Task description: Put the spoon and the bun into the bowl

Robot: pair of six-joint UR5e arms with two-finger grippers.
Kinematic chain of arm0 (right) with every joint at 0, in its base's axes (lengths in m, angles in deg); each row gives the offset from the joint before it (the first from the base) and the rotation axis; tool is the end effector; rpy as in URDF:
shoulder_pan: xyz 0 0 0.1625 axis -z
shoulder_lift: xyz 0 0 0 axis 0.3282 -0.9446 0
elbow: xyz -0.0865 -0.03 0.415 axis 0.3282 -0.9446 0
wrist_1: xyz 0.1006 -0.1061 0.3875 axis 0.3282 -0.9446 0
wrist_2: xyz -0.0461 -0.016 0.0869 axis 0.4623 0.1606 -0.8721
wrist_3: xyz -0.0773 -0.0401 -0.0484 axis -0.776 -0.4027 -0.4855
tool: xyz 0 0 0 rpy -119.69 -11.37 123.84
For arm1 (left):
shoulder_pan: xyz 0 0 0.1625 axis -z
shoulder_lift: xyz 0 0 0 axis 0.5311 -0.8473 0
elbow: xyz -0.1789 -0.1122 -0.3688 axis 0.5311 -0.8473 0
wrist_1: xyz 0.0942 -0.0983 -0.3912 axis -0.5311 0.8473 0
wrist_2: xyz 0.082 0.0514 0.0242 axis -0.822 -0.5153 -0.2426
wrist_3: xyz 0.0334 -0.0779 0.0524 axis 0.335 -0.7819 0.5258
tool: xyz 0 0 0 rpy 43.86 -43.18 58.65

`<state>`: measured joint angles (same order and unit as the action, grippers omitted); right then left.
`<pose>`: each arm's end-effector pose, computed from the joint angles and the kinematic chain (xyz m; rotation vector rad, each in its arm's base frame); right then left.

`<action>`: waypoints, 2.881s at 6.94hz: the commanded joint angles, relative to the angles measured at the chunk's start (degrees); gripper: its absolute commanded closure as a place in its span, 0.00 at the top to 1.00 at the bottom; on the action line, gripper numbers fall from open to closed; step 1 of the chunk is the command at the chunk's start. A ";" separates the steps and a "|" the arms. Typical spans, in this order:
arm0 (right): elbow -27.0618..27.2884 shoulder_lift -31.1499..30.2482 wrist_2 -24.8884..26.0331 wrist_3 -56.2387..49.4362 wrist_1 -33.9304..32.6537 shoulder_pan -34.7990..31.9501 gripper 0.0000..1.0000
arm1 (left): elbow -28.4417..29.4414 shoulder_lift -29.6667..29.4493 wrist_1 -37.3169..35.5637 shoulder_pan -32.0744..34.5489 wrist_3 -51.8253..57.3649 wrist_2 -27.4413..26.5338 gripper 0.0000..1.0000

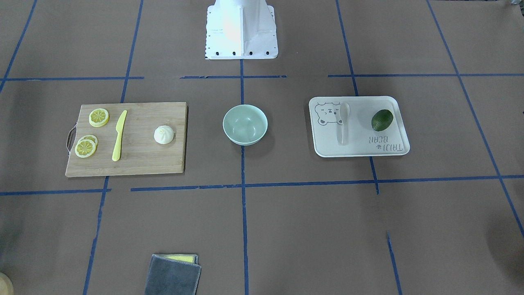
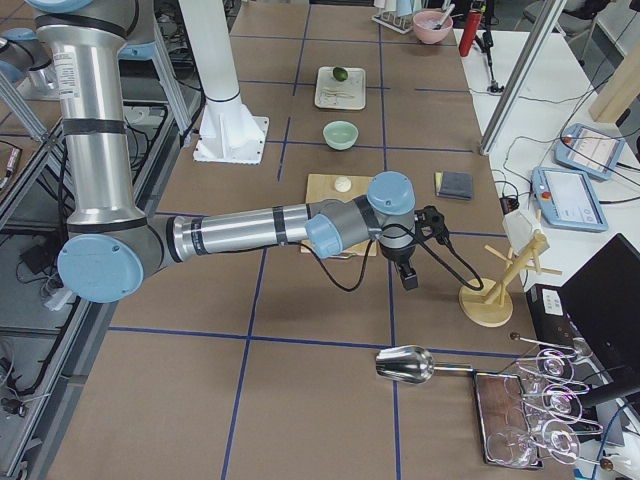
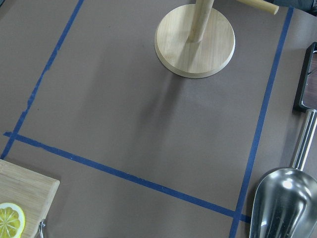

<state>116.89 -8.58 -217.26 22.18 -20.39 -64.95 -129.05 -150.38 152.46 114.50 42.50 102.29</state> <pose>0.0080 -0.5402 0.5396 0.3757 -0.8013 -0.1971 0.0043 -0.5083 0.5036 0.8292 0.8577 0.3519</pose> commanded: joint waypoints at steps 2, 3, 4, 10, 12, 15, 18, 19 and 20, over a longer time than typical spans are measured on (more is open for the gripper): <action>-6.47 -0.08 0.27 0.34 9.91 0.00 1.00 | -6.38 -1.40 -1.29 -20.21 -26.20 -12.15 1.00; -7.54 -0.08 0.27 0.34 10.98 0.00 1.00 | -6.65 -1.23 -1.57 -23.84 -30.50 -15.98 1.00; -7.64 -0.08 0.27 0.34 10.99 0.00 1.00 | -6.65 -1.58 -3.57 -29.71 -35.76 -20.28 1.00; -7.99 -0.08 0.27 1.04 10.99 0.00 1.00 | -5.78 -10.37 -20.28 -51.12 -54.71 -40.00 0.74; -8.08 -0.08 0.27 1.04 11.08 0.00 1.00 | -5.86 -10.02 -20.20 -51.13 -54.54 -39.75 0.71; -8.43 -0.08 0.27 1.04 11.08 0.00 1.00 | -6.21 -9.06 -20.11 -51.22 -54.98 -39.40 0.61; -8.52 -0.08 0.35 1.04 11.08 0.00 1.00 | -6.12 -8.79 -20.03 -51.30 -55.06 -39.40 0.48; -8.52 -0.08 0.27 1.04 11.08 0.00 1.00 | -6.12 -8.70 -19.85 -51.30 -55.50 -39.40 0.24; -8.52 -0.08 0.27 1.04 11.08 0.00 1.00 | -6.21 -8.88 -19.85 -51.39 -57.77 -39.40 0.00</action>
<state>108.39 -8.66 -216.97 23.22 -9.31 -64.95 -135.19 -159.16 132.55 63.18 -13.47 62.90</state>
